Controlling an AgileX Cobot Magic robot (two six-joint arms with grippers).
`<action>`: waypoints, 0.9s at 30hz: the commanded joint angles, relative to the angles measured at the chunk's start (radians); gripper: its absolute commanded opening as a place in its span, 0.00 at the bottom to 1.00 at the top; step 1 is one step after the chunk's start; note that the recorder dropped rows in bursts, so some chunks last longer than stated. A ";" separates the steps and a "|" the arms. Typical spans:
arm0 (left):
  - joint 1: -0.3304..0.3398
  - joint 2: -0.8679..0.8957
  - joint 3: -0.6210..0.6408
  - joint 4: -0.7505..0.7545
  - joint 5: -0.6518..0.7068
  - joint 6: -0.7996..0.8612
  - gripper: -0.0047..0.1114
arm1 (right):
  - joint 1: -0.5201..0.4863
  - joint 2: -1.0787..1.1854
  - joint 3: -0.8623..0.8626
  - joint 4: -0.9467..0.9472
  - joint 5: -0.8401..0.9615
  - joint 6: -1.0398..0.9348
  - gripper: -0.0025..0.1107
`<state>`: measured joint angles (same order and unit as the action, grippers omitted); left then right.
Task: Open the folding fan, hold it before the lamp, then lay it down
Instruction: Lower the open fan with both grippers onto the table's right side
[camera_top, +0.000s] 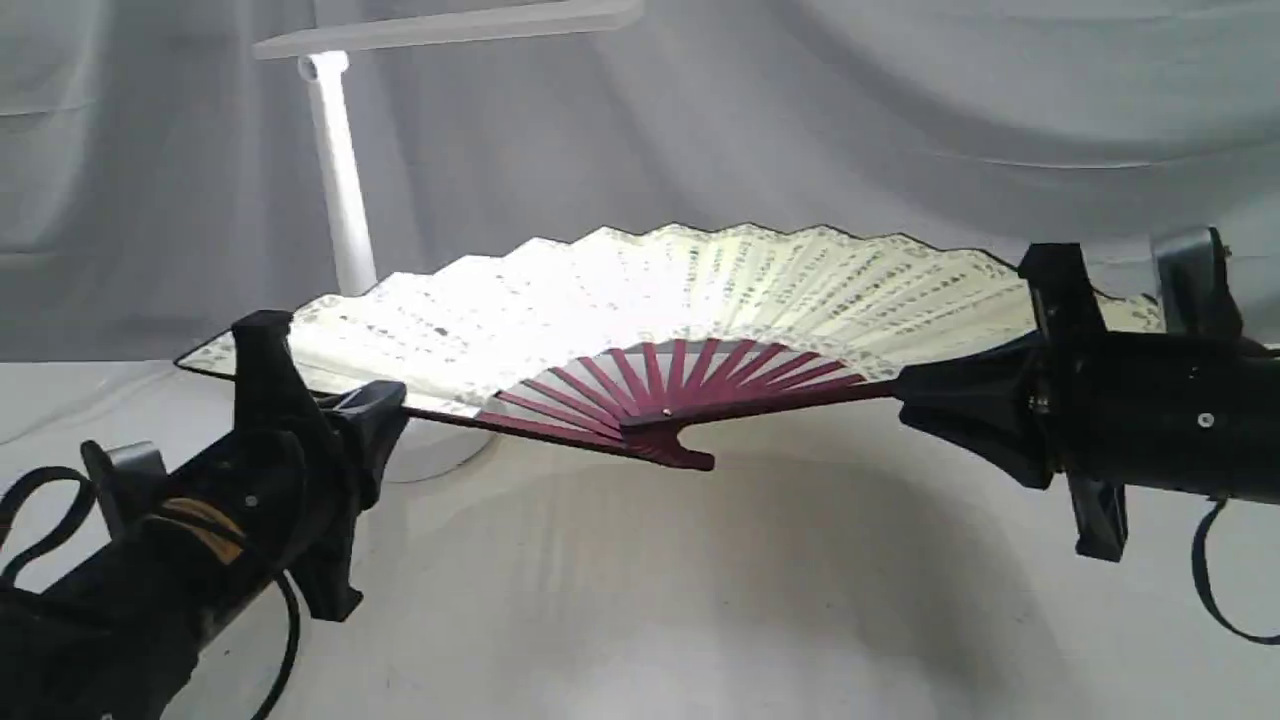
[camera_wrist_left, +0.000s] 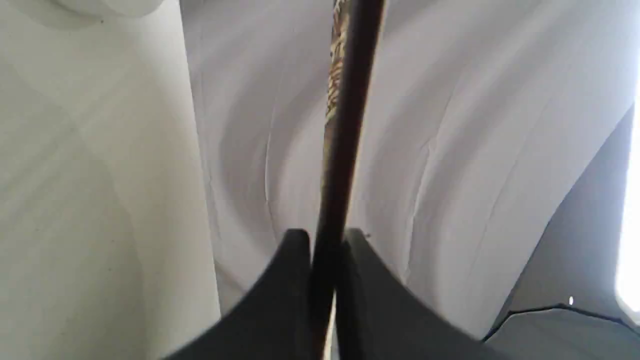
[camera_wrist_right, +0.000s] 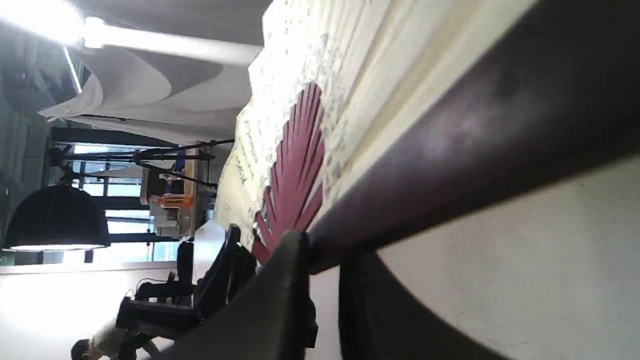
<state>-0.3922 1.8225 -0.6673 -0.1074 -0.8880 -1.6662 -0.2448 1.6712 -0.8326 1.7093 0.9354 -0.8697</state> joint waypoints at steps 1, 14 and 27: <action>-0.004 0.037 -0.016 -0.099 -0.086 -0.036 0.04 | -0.056 0.052 0.009 -0.041 -0.110 -0.038 0.02; -0.087 0.208 -0.131 -0.114 -0.129 -0.059 0.04 | -0.186 0.187 0.009 -0.073 -0.051 -0.103 0.02; -0.155 0.356 -0.283 -0.097 -0.131 -0.057 0.04 | -0.287 0.268 0.009 -0.091 -0.052 -0.154 0.02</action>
<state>-0.5549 2.1806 -0.9301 -0.1423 -0.9370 -1.6882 -0.5023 1.9241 -0.8308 1.6505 1.0017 -0.9775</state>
